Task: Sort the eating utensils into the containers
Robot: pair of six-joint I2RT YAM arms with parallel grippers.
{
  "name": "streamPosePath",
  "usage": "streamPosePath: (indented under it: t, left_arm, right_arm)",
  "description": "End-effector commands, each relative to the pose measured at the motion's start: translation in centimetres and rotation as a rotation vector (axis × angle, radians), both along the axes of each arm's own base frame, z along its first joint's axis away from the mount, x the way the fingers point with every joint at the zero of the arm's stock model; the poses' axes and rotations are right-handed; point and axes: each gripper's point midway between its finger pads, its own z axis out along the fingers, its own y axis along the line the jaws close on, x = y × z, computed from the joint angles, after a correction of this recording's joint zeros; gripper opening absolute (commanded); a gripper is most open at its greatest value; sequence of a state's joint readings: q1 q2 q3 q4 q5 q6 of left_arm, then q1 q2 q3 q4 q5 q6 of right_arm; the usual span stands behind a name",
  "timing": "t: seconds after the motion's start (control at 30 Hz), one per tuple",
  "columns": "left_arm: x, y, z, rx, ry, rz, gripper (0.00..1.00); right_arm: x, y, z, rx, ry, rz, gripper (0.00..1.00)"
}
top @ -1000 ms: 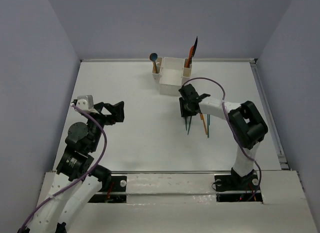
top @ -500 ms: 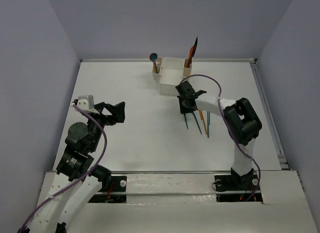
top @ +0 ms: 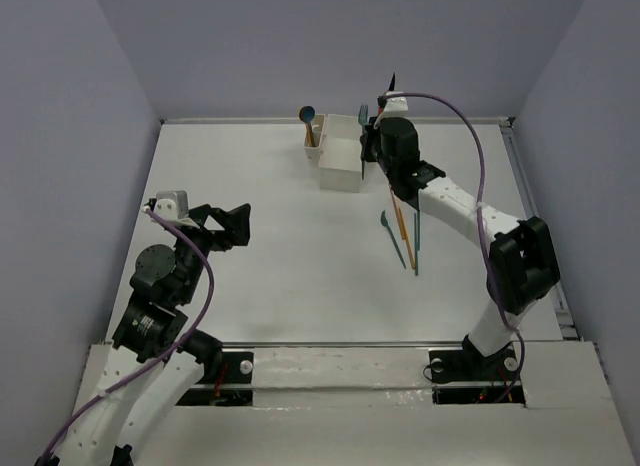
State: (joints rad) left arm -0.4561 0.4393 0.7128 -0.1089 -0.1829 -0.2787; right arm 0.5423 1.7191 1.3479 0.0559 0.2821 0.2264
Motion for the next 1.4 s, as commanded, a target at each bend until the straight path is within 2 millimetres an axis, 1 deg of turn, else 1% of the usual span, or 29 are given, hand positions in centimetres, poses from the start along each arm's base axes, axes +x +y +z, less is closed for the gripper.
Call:
streamPosePath:
  t: [0.0, 0.07, 0.1, 0.17, 0.2, 0.23, 0.27, 0.3, 0.33, 0.37, 0.4, 0.47, 0.5, 0.57, 0.63, 0.77, 0.8, 0.83, 0.87, 0.9, 0.93, 1.03, 1.13, 1.17, 1.23, 1.27, 1.3, 1.33, 1.37]
  left_arm:
    - [0.0, 0.0, 1.2, -0.025, -0.046, -0.005, 0.99]
    - [0.0, 0.0, 1.2, -0.022, -0.045, -0.001, 0.99]
    - [0.1, 0.1, 1.2, -0.019, -0.046, 0.005, 0.99]
    - [0.1, 0.2, 1.2, -0.018, -0.046, 0.011, 0.99]
    - [0.1, 0.3, 1.3, -0.017, -0.048, 0.013, 0.99]
    - [0.1, 0.3, 1.2, -0.017, -0.046, 0.013, 0.99]
    - [0.2, 0.3, 1.1, -0.016, -0.043, 0.014, 0.99]
    - [0.2, 0.3, 1.1, -0.013, -0.042, 0.016, 0.99]
    - [0.2, 0.3, 1.0, -0.008, -0.041, 0.016, 0.99]
    - [0.2, 0.3, 1.1, -0.008, -0.042, 0.018, 0.99]
    - [0.3, 0.3, 1.1, -0.008, -0.042, 0.019, 0.99]
    - [0.3, 0.3, 1.1, -0.006, -0.042, 0.021, 0.99]
    - [0.4, 0.4, 0.9, -0.003, -0.037, 0.024, 0.99]
    - [0.7, 0.6, 0.8, 0.0, -0.03, 0.036, 0.99]
    - [0.7, 0.6, 0.7, 0.002, -0.027, 0.038, 0.99]
    - [0.7, 0.7, 0.7, 0.002, -0.029, 0.041, 0.99]
    - [0.8, 0.9, 0.8, 0.002, -0.03, 0.05, 0.99]
    - [0.8, 0.9, 0.8, 0.002, -0.03, 0.05, 0.99]
    - [0.8, 0.8, 0.8, 0.002, -0.03, 0.047, 0.99]
    - [0.8, 0.8, 0.7, 0.003, -0.027, 0.045, 0.99]
    - [0.8, 0.7, 0.7, 0.005, -0.028, 0.044, 0.99]
    - [0.9, 0.6, 0.6, 0.004, -0.023, 0.041, 0.99]
    - [0.7, 0.7, 0.9, 0.002, -0.032, 0.042, 0.99]
    - [0.7, 0.8, 0.8, 0.0, -0.031, 0.045, 0.99]
    - [0.7, 0.8, 0.9, -0.001, -0.033, 0.047, 0.99]
    - [0.7, 0.8, 0.8, 0.0, -0.031, 0.042, 0.99]
    - [0.7, 0.7, 0.9, -0.001, -0.033, 0.041, 0.99]
    - [0.6, 0.7, 0.9, 0.0, -0.033, 0.039, 0.99]
    - [0.6, 0.7, 1.0, -0.003, -0.034, 0.039, 0.99]
  right_arm:
    - [5.2, -2.8, 7.7, 0.073, -0.298, -0.136, 0.0]
    - [6.4, -3.9, 7.8, 0.074, -0.328, -0.169, 0.0]
    - [6.8, -4.1, 8.8, 0.092, -0.359, -0.194, 0.0]
    - [7.4, -4.1, 9.4, 0.111, -0.41, -0.21, 0.0]
    - [7.9, -4.7, 9.7, 0.111, -0.43, -0.233, 0.0]
    - [8.4, -4.7, 9.5, 0.101, -0.454, -0.239, 0.0]
    - [8.5, -4.9, 10.4, 0.105, -0.483, -0.252, 0.0]
    - [8.7, -5.1, 10.6, 0.1, -0.502, -0.266, 0.0]
    - [9.0, -5.3, 9.8, 0.075, -0.514, -0.279, 0.0]
    - [9.0, -5.4, 10.7, 0.095, -0.564, -0.287, 0.0]
    - [9.5, -5.8, 9.9, 0.076, -0.567, -0.291, 0.0]
    - [10.0, -5.6, 9.9, 0.083, -0.581, -0.296, 0.0]
    - [10.5, -5.3, 8.9, 0.076, -0.57, -0.293, 0.0]
    - [10.9, -5.1, 8.8, 0.077, -0.573, -0.292, 0.0]
    - [11.2, -4.8, 8.1, 0.069, -0.56, -0.281, 0.0]
    - [11.0, -4.9, 5.6, 0.053, -0.534, -0.28, 0.0]
    - [10.7, -5.0, 4.4, 0.043, -0.515, -0.273, 0.0]
    - [10.5, -5.0, 4.0, 0.048, -0.51, -0.271, 0.0]
    - [10.2, -5.1, 4.2, 0.057, -0.519, -0.272, 0.0]
    - [9.8, -5.3, 3.5, 0.056, -0.508, -0.274, 0.04]
    - [9.7, -5.3, 3.5, 0.057, -0.506, -0.27, 0.09]
    - [9.4, -5.1, 4.2, 0.051, -0.491, -0.251, 0.22]
    - [9.2, -5.2, 4.7, 0.034, -0.475, -0.243, 0.46]
    - [9.1, -5.1, 4.3, 0.02, -0.455, -0.236, 0.52]
    - [8.6, -5.0, 5.7, 0.026, -0.458, -0.216, 0.63]
    - [8.4, -5.0, 5.7, 0.016, -0.432, -0.207, 0.69]
    - [8.1, -5.0, 6.2, 0.02, -0.427, -0.203, 0.72]
    - [7.5, -4.9, 7.8, 0.039, -0.435, -0.188, 0.77]
    - [7.1, -4.9, 7.5, 0.021, -0.395, -0.175, 0.78]
